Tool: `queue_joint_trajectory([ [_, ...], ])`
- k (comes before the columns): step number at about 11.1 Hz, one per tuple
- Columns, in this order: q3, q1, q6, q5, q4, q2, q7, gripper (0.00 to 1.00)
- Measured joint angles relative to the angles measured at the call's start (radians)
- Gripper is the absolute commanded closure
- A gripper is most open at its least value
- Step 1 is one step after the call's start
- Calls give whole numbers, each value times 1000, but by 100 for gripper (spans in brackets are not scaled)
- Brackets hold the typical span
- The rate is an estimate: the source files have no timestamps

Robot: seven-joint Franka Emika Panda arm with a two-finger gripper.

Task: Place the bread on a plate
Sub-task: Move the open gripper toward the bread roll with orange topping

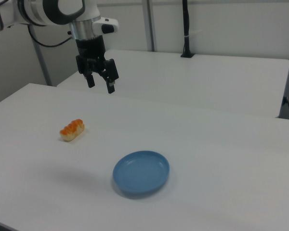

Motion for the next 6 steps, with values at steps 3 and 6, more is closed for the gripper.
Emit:
queue_joint_trajectory([
  [3, 1, 8, 0, 11, -12, 0, -2, 0],
  [6, 2, 13, 0, 12, -19, 0, -2, 0],
])
